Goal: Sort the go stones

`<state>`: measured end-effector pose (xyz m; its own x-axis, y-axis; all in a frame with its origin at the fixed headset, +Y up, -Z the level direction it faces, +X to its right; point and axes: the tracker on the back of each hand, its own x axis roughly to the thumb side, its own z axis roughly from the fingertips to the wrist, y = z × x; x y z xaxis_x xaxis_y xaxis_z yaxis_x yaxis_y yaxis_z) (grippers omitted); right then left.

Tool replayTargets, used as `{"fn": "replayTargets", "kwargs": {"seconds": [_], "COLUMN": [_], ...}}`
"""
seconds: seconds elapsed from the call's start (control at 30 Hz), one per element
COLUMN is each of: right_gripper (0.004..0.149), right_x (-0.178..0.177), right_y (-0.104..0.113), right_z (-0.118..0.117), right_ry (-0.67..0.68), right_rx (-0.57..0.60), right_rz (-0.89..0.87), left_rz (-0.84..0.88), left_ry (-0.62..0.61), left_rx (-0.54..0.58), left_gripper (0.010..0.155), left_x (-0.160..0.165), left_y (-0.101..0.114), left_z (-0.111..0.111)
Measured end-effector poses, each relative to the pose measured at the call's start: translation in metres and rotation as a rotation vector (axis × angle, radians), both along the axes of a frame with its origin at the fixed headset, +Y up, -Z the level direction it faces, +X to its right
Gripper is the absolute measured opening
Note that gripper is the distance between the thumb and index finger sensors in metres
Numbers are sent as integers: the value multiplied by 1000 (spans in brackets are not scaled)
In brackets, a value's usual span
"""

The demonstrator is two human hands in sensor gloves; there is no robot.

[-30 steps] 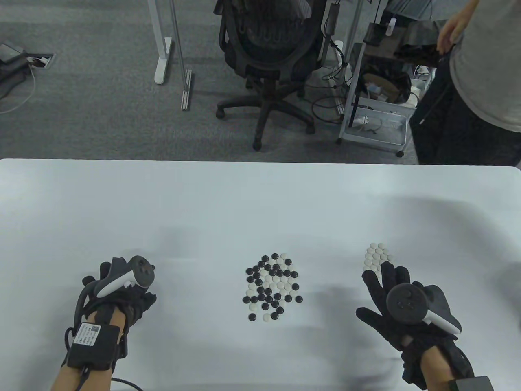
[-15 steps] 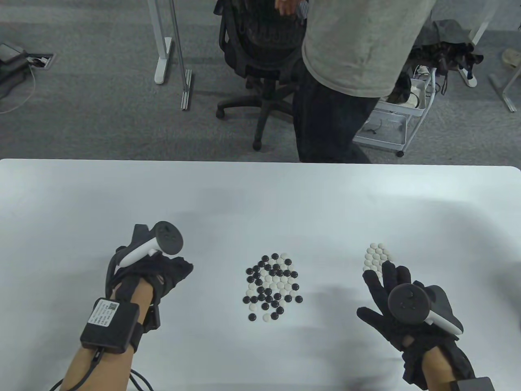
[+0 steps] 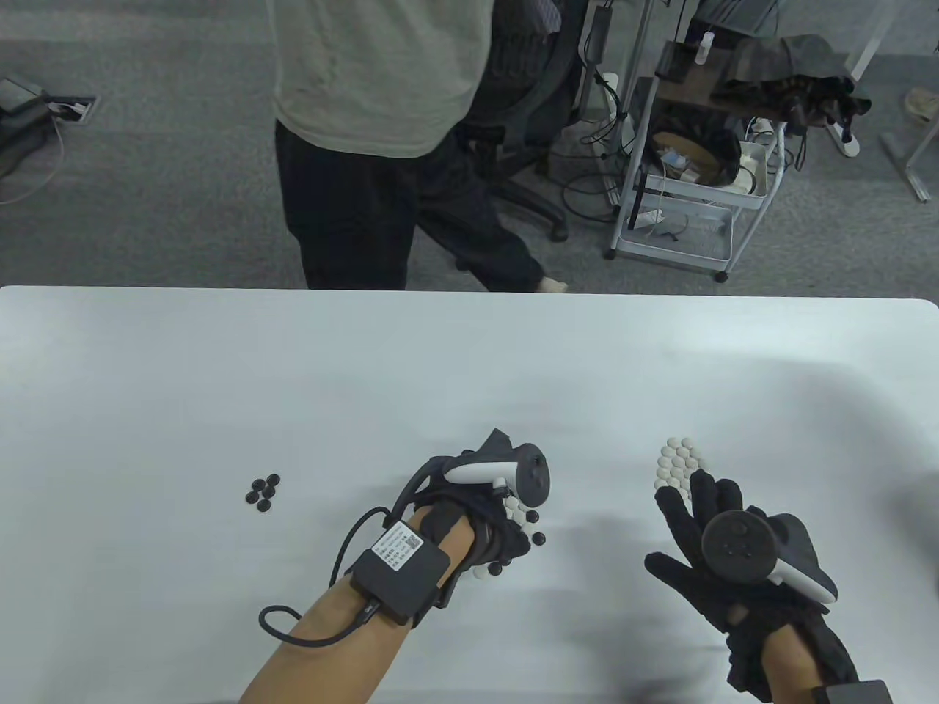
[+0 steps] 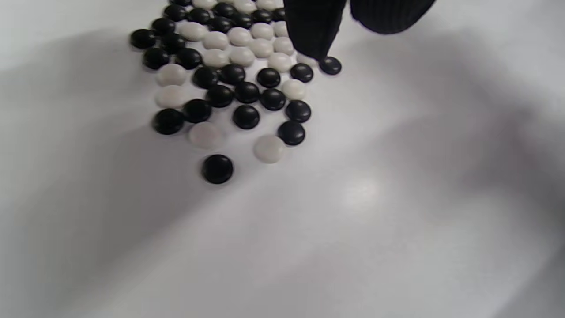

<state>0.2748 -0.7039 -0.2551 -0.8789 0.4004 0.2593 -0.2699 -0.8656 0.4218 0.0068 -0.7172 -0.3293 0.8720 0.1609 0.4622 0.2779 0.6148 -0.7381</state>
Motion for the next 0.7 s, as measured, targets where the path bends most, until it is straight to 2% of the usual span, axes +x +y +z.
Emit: {"fn": "replayTargets", "kwargs": {"seconds": [0.3,0.5,0.7], "right_gripper": [81,81,81], "right_x": [1,2,1], "right_y": [0,2,2], "right_z": [1,1,2], "right_ry": [3,1,6], "right_rx": [-1,9,4], "right_rz": [-1,-9,-5], "left_rz": [-93,-101,-77], "left_ry": [-65,-102,-177], "left_rx": [5,14,-11], "left_gripper": [61,61,60], "left_x": [26,25,14], "left_y": [-29,-28,-29], "left_z": [7,16,45]}}
